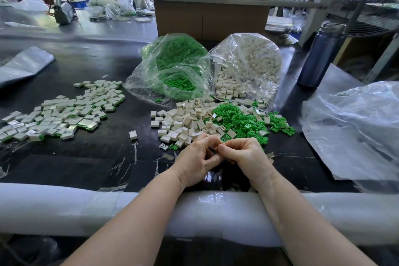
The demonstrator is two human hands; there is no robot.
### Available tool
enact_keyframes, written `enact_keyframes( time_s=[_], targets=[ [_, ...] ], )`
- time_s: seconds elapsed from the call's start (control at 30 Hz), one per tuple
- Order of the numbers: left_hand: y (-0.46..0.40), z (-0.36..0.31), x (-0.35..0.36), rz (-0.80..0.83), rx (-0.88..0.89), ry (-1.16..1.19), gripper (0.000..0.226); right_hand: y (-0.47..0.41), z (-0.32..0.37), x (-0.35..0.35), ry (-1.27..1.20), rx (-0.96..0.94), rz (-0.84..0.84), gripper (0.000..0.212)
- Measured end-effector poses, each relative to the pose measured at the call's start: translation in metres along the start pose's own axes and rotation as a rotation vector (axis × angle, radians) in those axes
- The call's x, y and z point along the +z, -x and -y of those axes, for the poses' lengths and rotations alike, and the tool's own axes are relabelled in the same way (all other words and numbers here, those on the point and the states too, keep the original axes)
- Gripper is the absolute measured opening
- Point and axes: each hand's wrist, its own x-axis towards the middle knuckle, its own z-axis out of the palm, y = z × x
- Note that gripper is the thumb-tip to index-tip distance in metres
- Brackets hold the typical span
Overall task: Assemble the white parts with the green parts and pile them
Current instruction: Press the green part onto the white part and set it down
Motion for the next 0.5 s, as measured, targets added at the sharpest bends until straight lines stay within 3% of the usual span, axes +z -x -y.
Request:
enact_keyframes(
  time_s=[0.17,0.5],
  targets=[
    [0.0010,0.0003,0.0004,0.013,-0.006,-0.006,0.007,0.0005,-0.0005,0.0000,-0.009,0.007,-0.013,0.017],
    [0.0018,-0.0013,-0.0005,0.024,-0.028,-0.011,0.013,-0.0004,-0.0009,0.0008,-0.043,0.030,-0.032,0.014]
  ],
)
